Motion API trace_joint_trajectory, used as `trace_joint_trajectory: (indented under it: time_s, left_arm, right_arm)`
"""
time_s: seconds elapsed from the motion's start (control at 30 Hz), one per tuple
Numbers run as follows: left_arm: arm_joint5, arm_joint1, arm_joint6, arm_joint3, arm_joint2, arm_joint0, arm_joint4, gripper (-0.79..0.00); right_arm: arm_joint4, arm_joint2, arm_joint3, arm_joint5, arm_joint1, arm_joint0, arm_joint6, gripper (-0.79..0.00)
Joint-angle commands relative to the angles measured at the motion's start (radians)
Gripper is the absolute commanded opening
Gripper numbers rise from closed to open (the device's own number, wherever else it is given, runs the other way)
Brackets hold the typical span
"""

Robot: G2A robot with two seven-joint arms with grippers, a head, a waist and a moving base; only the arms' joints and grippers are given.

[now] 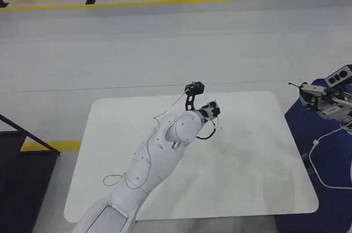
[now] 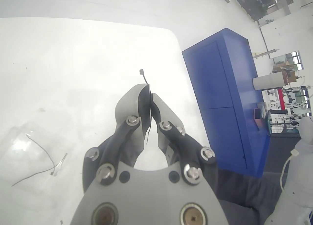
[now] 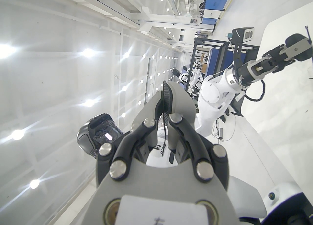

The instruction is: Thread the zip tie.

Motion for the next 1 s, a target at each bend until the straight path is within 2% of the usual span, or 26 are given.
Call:
trace_joint_trajectory:
  time_s: [0.0,0.23,0.37,0.87,0.97]
  left_arm:
    - [-0.026,0.01,0.04,-0.071,-0.033,0.04,0.0,-0.785]
    - [-0.169,0.051,0.306,-0.397,-0.129,0.326,0.061,-0.785]
    - [-0.219,0.068,0.398,-0.5,-0.16,0.434,0.124,-0.785]
    - [-0.219,0.068,0.398,-0.5,-0.16,0.434,0.124,-0.785]
    - [-0.283,0.07,0.428,-0.536,-0.141,0.478,0.12,-0.785]
  right_arm:
    - [-0.017,0.002,-0.026,-0.003,0.004,-0.029,0.002,-0.785]
    - [-0.084,0.014,-0.013,0.055,0.028,-0.106,0.089,-0.785]
    - [-0.072,-0.03,-0.07,0.067,0.026,-0.145,0.049,-0.785]
    - [-0.067,-0.033,-0.07,0.069,0.024,-0.15,0.029,-0.785]
    - [-0.049,-0.083,-0.139,0.088,0.018,-0.177,-0.038,-0.785]
